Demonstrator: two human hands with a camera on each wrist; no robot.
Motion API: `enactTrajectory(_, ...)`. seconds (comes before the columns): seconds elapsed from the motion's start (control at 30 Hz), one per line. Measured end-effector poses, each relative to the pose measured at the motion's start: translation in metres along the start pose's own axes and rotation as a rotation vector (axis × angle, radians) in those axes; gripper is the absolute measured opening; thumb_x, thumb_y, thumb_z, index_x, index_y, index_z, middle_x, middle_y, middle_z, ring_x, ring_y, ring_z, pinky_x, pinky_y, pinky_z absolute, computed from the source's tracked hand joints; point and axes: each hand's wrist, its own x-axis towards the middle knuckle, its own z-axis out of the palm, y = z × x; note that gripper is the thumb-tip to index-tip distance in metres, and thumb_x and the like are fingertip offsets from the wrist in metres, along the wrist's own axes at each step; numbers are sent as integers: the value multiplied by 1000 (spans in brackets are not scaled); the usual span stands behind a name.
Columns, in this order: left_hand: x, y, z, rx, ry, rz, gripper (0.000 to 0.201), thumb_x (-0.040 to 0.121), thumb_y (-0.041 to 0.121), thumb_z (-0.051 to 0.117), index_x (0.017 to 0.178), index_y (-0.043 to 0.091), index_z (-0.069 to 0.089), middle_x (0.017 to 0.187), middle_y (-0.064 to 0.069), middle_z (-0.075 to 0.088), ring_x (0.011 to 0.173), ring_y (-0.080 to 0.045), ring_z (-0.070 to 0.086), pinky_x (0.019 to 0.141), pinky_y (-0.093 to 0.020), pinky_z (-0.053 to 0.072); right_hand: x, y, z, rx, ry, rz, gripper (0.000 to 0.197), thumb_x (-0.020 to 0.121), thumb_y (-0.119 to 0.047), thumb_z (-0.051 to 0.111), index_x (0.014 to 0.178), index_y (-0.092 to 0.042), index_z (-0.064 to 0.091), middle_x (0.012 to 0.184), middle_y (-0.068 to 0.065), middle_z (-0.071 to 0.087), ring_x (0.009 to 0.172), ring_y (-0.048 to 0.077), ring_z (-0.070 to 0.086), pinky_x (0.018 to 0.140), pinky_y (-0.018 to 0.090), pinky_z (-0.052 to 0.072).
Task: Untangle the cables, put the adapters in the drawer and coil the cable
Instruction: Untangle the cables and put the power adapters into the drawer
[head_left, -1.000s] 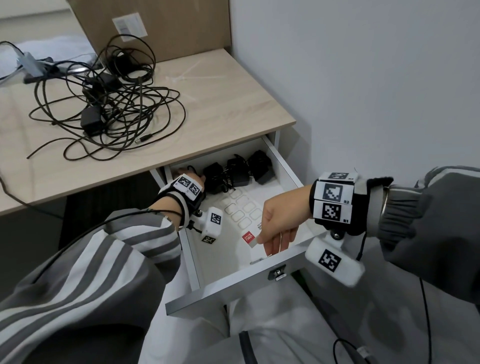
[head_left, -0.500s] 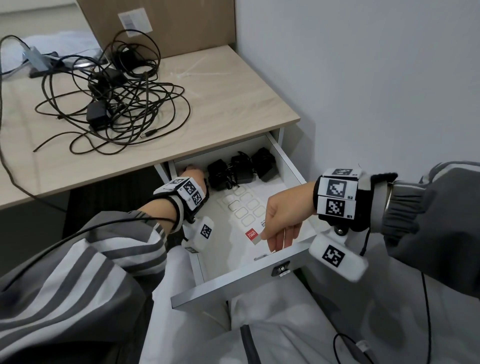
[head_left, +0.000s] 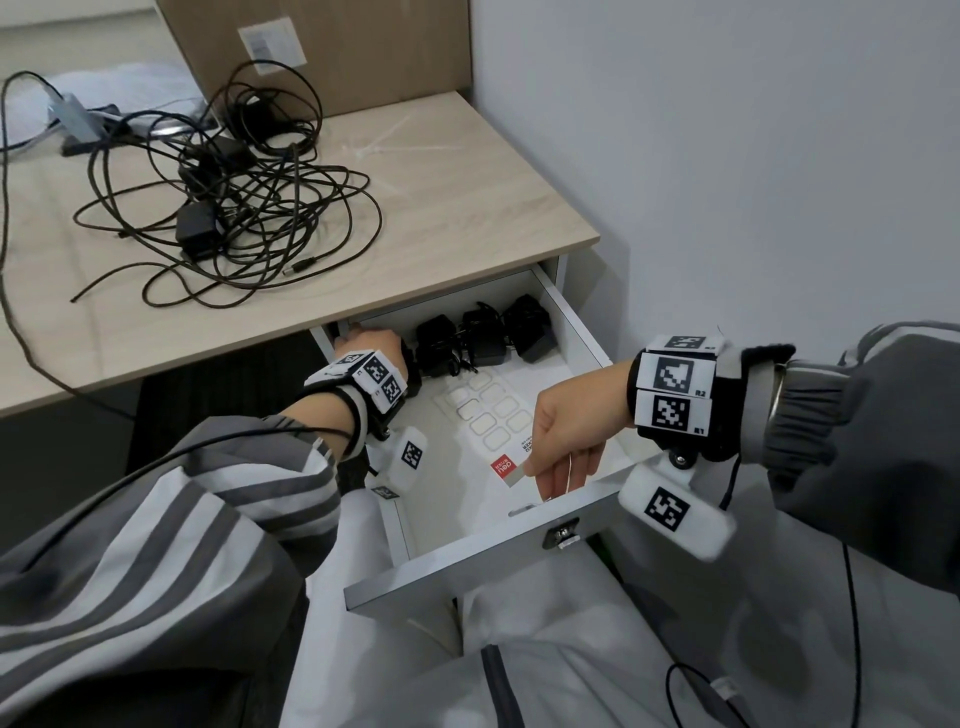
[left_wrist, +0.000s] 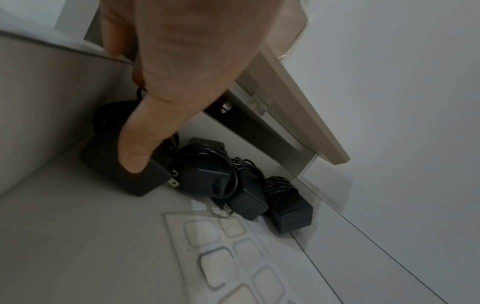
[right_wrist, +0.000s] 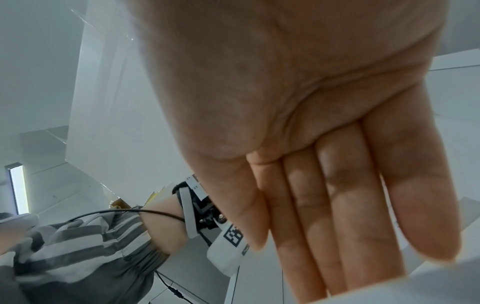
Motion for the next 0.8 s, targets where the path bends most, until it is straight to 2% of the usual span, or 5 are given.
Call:
enactTrajectory(0.13,-2,-3,-10,-54,-84,26,40,60,48,74,87,20,62,97,-4,65,92,-28,60,89,-40,50,1,1,1,-1,8,-7,31,95,-31,54,98,-7,74,86,-2,72,77,10,67,78,25,53)
enactTrajectory(0.3,-13,-13,-19,-198,19,60,42,76,29,72,113,9,65,110,-8,67,102,-28,62,85,-34,52,1,-1,1,-24,-3,11,32,96,-31,53,95,-7,74,79,-4,71,69,6,66,72,22,52)
enactTrajectory(0.43,-26,-22,-35,-364,54,126,33,86,21,63,116,8,67,117,-9,65,109,-27,58,91,-29,45,0,-12,-9,-71,10,33,28,96,-30,53,93,-10,72,85,-1,72,74,11,68,68,22,51)
enactTrajectory(0.67,-54,-67,-107,-781,105,288,20,91,20,61,109,13,67,96,-2,71,82,-9,66,67,-11,45,11,-67,-86,257,710,-164,18,89,-13,56,79,-8,70,72,5,69,51,8,61,44,14,41)
enactTrajectory(0.8,-52,-103,-133,-1013,331,190,14,92,10,55,98,9,68,89,-6,72,67,-5,64,67,-17,50,26,-117,-126,384,964,-300,15,87,-15,56,85,-8,69,77,5,69,61,13,61,51,20,45)
